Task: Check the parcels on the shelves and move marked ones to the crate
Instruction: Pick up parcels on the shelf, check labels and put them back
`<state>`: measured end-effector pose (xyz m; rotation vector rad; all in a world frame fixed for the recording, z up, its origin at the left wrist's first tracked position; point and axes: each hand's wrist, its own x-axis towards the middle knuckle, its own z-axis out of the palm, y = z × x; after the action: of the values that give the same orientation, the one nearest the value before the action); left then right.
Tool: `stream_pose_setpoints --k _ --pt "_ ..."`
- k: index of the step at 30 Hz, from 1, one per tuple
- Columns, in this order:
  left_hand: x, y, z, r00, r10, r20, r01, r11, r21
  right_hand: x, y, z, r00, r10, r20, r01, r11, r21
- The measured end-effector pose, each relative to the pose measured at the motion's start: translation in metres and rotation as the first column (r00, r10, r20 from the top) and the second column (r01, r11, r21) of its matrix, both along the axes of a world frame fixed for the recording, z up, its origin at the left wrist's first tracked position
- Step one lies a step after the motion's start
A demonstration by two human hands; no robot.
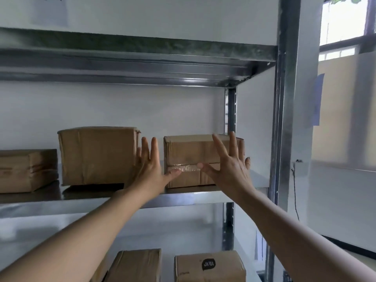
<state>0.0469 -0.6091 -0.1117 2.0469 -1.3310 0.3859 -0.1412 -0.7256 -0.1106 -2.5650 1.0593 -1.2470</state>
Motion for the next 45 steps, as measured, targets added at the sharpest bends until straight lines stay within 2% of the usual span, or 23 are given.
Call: stream_pose_setpoints --k 7,11,14,19,22,24,28,34,39,45 --pt "0.013 -0.023 -0.007 0.950 -0.011 -0.313 0.020 1.000 0.024 0.013 -0.047 -0.006 0.960 -0.066 0.271 -0.011 0.962 0.272" --pt "0.018 -0.031 -0.006 0.891 -0.039 -0.452 0.054 0.998 0.021 0.016 -0.071 -0.005 0.889 -0.079 0.451 -0.138 0.892 0.430" --pt "0.020 -0.036 -0.009 0.843 -0.105 -0.528 0.098 0.994 -0.040 0.015 -0.079 -0.007 0.828 -0.080 0.555 -0.254 0.829 0.498" --pt "0.016 -0.039 -0.009 0.767 -0.250 -0.591 0.198 0.968 -0.152 0.014 -0.079 -0.005 0.784 -0.082 0.616 -0.344 0.768 0.540" --pt "0.012 -0.038 -0.002 0.729 -0.254 -0.635 0.155 0.966 -0.207 0.013 -0.077 0.004 0.793 -0.111 0.599 -0.329 0.750 0.574" --pt "0.012 -0.035 0.004 0.693 -0.239 -0.680 0.125 0.969 -0.214 0.011 -0.072 0.012 0.782 -0.118 0.612 -0.342 0.740 0.580" --pt "0.015 -0.025 0.014 0.655 -0.241 -0.716 0.078 0.964 -0.253 0.001 -0.055 0.027 0.700 -0.144 0.699 -0.411 0.720 0.560" --pt "0.012 -0.009 0.022 0.519 -0.354 -0.778 -0.023 0.904 -0.427 -0.012 -0.028 0.036 0.594 -0.147 0.791 -0.484 0.720 0.497" --pt "0.001 0.006 0.031 0.512 -0.402 -0.759 -0.028 0.876 -0.482 -0.014 -0.012 0.030 0.524 -0.107 0.845 -0.515 0.750 0.415" --pt "-0.006 0.022 0.030 0.538 -0.442 -0.718 -0.018 0.846 -0.534 -0.015 0.008 0.021 0.423 -0.110 0.899 -0.594 0.715 0.368"
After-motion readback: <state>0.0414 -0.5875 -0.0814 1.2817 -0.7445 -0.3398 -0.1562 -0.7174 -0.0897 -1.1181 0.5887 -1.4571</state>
